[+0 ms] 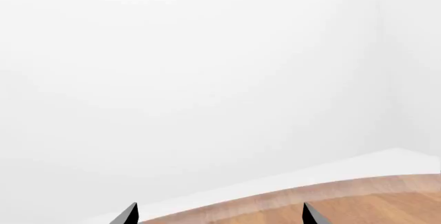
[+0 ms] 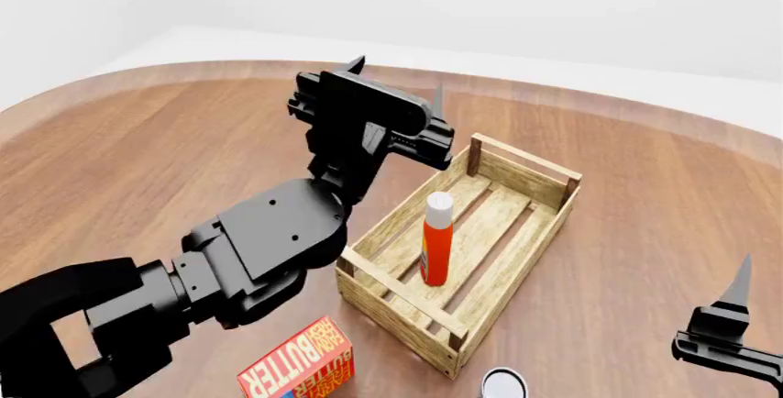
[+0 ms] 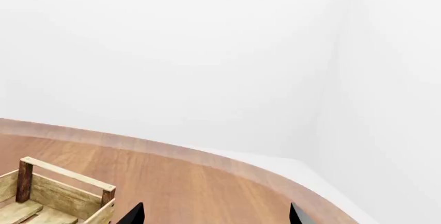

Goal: Pick up the ketchup, and put it in the wooden tray.

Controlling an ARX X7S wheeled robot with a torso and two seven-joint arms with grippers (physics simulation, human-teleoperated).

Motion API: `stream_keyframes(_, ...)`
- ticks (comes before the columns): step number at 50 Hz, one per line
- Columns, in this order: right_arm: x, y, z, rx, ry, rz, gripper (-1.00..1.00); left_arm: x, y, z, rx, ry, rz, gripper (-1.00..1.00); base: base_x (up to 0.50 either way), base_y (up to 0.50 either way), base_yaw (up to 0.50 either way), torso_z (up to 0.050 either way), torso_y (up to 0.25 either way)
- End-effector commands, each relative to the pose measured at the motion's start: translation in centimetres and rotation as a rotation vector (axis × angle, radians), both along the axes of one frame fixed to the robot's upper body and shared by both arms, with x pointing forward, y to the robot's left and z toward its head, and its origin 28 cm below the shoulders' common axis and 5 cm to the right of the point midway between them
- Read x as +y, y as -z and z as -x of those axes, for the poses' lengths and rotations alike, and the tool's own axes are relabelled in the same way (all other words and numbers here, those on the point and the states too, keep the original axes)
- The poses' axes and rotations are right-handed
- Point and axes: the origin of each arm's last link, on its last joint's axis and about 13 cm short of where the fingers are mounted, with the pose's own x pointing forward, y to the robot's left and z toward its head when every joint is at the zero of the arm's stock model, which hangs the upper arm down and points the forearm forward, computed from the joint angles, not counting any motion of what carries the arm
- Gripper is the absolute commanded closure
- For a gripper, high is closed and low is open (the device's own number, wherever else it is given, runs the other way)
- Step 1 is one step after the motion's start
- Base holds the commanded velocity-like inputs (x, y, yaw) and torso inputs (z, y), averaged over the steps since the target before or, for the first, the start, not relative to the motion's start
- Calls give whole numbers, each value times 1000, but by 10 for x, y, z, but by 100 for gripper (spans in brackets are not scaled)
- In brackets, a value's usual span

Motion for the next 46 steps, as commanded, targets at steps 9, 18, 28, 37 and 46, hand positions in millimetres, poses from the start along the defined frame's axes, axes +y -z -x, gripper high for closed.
stream_keyframes(9, 24, -13, -8, -47, -182, 24, -100, 90, 35, 58, 92, -276, 214, -100, 0, 0, 0, -8, 96)
stream_keyframes(18, 34, -6, -19, -49, -270, 31, -100, 118, 56, 92, 164, -454, 307, -100, 0, 0, 0, 0, 0)
stream_keyframes(28, 49, 0, -40, -76, -317, 14, -100, 131, 71, 110, 230, -523, 337, -100, 0, 0, 0, 0, 0)
stream_keyframes(37, 53, 8, -45, -76, -331, -13, -100, 134, 77, 112, 251, -545, 336, -100, 0, 0, 0, 0, 0)
stream_keyframes(46, 55, 15, -50, -65, -347, -37, -100, 134, 78, 113, 251, -547, 330, -100, 0, 0, 0, 0, 0)
